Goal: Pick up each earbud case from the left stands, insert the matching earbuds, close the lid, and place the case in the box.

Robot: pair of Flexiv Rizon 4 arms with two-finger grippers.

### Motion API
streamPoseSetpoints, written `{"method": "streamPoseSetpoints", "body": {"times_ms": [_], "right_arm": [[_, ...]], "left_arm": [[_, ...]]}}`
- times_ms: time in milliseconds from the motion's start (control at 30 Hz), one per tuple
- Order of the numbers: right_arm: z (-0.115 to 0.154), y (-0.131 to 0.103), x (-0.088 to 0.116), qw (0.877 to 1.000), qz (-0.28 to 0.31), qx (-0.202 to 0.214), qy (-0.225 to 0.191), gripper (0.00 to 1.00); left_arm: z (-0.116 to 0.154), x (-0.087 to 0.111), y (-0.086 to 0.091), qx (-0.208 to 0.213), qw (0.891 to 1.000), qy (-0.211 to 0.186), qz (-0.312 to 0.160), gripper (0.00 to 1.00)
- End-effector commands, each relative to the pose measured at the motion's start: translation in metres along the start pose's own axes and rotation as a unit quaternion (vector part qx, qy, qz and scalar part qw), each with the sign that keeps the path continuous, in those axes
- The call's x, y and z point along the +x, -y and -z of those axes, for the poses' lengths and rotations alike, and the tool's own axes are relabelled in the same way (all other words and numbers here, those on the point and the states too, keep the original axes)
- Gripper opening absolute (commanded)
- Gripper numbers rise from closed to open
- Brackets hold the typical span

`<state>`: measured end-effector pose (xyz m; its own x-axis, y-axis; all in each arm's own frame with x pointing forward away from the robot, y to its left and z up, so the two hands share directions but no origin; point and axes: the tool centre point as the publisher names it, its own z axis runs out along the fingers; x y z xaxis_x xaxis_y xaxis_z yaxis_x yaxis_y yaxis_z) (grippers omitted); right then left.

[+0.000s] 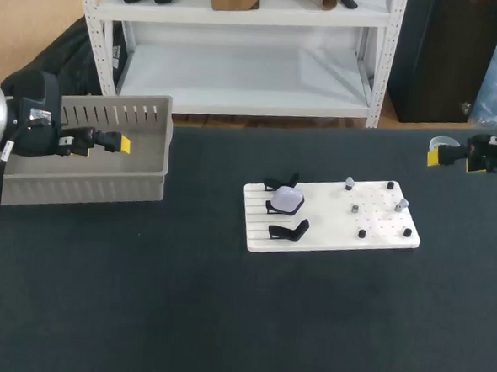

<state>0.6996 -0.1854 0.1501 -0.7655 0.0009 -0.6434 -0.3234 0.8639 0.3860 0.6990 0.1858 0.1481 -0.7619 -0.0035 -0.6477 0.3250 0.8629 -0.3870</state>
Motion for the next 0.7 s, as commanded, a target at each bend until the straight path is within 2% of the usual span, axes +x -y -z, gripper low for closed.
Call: {"method": "streamPoseSetpoints", "body": {"times_ms": [33, 433, 467, 500, 567, 600, 633, 667, 700], "right_arm": [[0.000, 0.000, 0.000, 1.000, 0.000, 0.000, -0.001, 1.00], [0.000, 0.000, 0.000, 1.000, 0.000, 0.000, -0.001, 1.00], [0.000, 0.000, 0.000, 1.000, 0.000, 0.000, -0.001, 1.00], [0.000, 0.000, 0.000, 1.000, 0.000, 0.000, -0.001, 1.00], [0.000, 0.000, 0.000, 1.000, 0.000, 0.000, -0.001, 1.00], [0.000, 0.000, 0.000, 1.000, 0.000, 0.000, -0.001, 1.00], [0.000, 0.000, 0.000, 1.000, 0.000, 0.000, -0.001, 1.00], [0.000, 0.000, 0.000, 1.000, 0.000, 0.000, -0.001, 1.00], [0.000, 0.000, 0.000, 1.000, 0.000, 0.000, -0.001, 1.00]], "left_arm": [[0.000, -0.001, 0.001, -0.002, 1.000, -0.003, 0.000, 1.00], [0.000, -0.001, 0.001, -0.002, 1.000, -0.003, 0.000, 1.00], [-0.001, -0.002, 0.001, 0.010, 1.000, 0.006, -0.017, 1.00], [-0.002, -0.006, 0.004, 0.022, 0.998, 0.012, -0.054, 1.00], [-0.003, -0.013, 0.008, 0.069, 0.989, 0.032, -0.123, 1.00], [-0.002, -0.016, 0.008, 0.081, 0.984, 0.058, -0.150, 1.00], [-0.002, -0.019, 0.009, 0.100, 0.974, 0.058, -0.195, 1.00], [-0.002, -0.021, 0.009, 0.115, 0.967, 0.075, -0.214, 1.00], [0.000, -0.023, 0.009, 0.115, 0.959, 0.078, -0.248, 1.00]]}}
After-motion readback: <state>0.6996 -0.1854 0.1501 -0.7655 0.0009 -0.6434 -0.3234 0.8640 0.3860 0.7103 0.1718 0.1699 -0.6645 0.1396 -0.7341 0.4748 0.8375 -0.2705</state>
